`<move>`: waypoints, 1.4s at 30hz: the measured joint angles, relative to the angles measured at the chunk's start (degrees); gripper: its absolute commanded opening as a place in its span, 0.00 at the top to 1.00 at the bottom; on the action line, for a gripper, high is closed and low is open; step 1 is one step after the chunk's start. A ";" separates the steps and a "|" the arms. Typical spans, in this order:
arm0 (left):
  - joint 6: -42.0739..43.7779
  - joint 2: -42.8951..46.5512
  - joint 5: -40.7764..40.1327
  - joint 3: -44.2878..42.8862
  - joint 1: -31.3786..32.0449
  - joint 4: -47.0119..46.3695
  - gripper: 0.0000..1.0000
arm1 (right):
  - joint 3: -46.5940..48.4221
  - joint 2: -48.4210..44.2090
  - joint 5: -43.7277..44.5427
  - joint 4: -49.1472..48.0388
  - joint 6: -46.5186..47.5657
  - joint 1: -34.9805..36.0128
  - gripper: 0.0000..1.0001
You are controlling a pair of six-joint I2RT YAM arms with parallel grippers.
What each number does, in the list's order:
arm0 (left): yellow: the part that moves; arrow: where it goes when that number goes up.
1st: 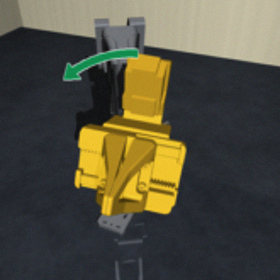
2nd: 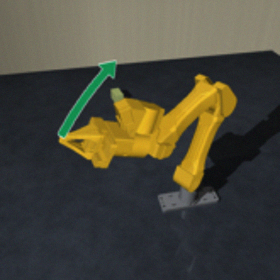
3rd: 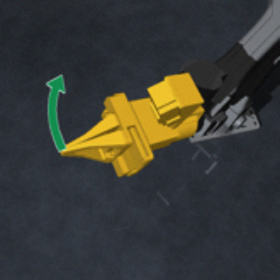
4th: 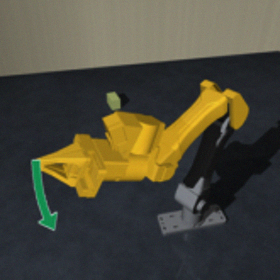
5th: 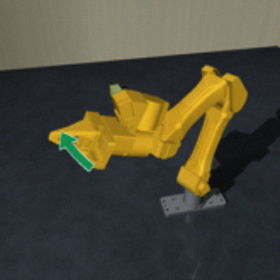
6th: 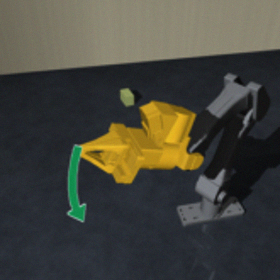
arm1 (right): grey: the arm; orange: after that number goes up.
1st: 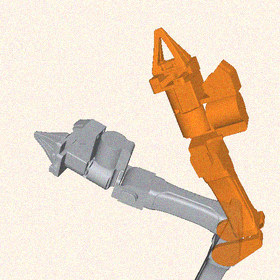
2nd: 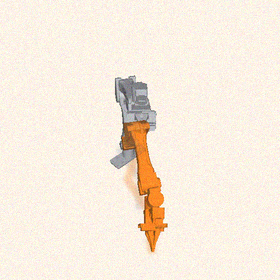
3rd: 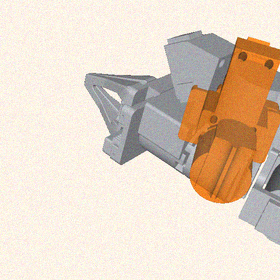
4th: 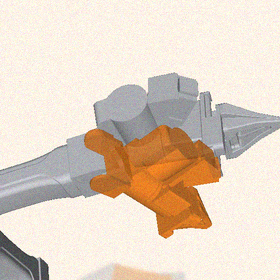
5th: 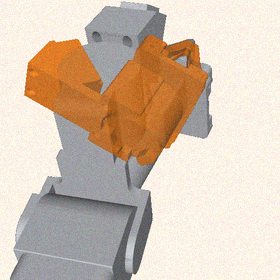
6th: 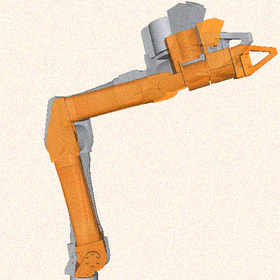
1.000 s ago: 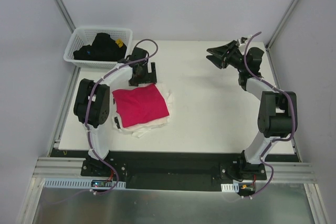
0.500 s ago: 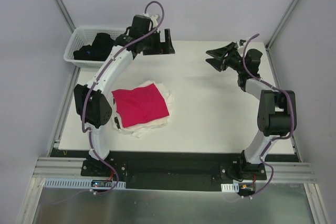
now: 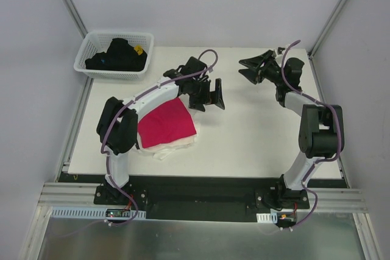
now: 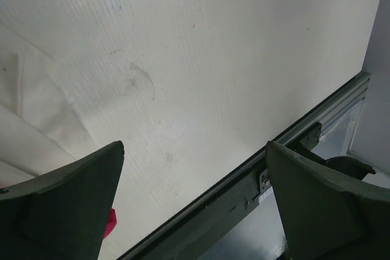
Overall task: Fold and stack the t-shirts
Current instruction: Put the neatly folded tshirt into the corner of the board with both arms
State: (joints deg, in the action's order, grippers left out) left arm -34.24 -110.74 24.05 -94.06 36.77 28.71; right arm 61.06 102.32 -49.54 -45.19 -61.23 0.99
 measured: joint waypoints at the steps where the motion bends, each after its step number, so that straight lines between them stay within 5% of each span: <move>1: -1.14 0.13 0.00 1.18 0.39 -0.55 0.01 | -0.04 0.00 -0.04 0.00 0.00 0.00 0.35; 19: -14.45 4.55 -1.46 23.39 4.72 -6.32 0.01 | -1.95 -0.07 -0.26 -1.31 -0.26 -0.59 0.35; 42: -12.33 9.84 -5.66 33.46 -15.91 -7.37 0.01 | -2.95 -1.57 -0.50 -2.08 -0.70 -3.52 0.35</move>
State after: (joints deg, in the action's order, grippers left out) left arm -46.57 -100.90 18.39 -60.60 20.86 21.34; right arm 58.11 100.75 -50.04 -47.27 -61.93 -2.52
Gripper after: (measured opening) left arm 0.992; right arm 0.652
